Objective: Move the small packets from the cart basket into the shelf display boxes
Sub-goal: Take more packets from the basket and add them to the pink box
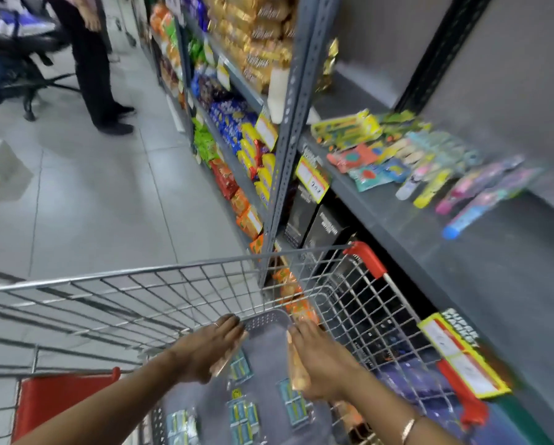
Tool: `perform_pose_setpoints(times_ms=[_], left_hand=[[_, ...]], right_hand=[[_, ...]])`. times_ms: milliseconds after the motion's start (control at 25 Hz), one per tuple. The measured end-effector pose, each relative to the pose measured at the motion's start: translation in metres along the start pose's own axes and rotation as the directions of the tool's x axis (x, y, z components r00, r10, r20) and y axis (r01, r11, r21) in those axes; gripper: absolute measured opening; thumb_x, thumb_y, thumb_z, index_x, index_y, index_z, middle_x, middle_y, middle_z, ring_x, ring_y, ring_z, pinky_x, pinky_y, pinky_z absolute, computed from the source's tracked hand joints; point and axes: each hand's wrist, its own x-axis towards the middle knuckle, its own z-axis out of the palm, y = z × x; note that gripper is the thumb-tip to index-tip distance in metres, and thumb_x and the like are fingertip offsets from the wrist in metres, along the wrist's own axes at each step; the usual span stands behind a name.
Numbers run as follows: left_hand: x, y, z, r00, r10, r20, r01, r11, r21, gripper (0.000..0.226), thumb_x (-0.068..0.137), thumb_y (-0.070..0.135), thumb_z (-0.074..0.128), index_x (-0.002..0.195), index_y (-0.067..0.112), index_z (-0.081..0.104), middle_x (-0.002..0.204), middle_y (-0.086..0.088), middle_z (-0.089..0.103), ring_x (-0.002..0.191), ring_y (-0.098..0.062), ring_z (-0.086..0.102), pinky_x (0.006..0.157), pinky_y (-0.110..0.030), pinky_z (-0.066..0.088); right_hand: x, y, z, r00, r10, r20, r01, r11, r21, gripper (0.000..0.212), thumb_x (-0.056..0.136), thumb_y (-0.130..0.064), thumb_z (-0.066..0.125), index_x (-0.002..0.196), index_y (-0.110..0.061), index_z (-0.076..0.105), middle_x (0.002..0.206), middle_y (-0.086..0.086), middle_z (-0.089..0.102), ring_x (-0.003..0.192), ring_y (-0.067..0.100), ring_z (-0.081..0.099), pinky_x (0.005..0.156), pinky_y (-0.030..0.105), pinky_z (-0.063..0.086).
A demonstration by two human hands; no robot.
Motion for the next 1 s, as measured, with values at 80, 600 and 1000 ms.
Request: perform_pose_setpoints(times_ms=[80,600,1000], left_hand=[[0.007,0.011,-0.056,0.995,0.031,-0.090,-0.032,0.999,-0.015,0.109,0.026,0.040,0.080,0.122,0.001,0.047,0.119,-0.012,0.062,0.111,-0.022,0.058,0.087,-0.018,0.047],[0.091,0.287,-0.388,0.713,0.564,-0.416,-0.495,0.826,0.271,0.059,0.041,0.041,0.074,0.091,0.014,0.055,0.097,-0.005,0.058,0.093,-0.021,0.056,0.085,-0.028,0.049],[0.162,0.461,-0.350,0.751,0.656,-0.073,-0.648,0.754,0.110,0.076,0.057,0.024,0.078,0.122,0.010,0.039,0.120,-0.010,0.041,0.111,-0.025,0.045,0.093,-0.034,0.045]], right_hand=[[-0.035,0.022,-0.050,0.989,0.072,-0.131,-0.069,0.997,0.032,0.098,0.066,-0.040,0.076,0.139,-0.002,0.023,0.137,0.012,0.032,0.127,0.029,0.032,0.110,0.039,0.033],[-0.390,0.108,-0.223,0.696,0.618,-0.365,-0.579,0.784,0.224,0.050,0.060,-0.033,0.075,0.098,-0.011,0.052,0.095,0.005,0.051,0.088,0.017,0.049,0.073,0.019,0.040],[-0.471,0.153,-0.128,0.533,0.836,-0.129,-0.755,0.540,0.372,0.062,0.075,-0.034,0.075,0.122,-0.001,0.053,0.126,0.020,0.052,0.119,0.030,0.042,0.088,0.027,0.035]])
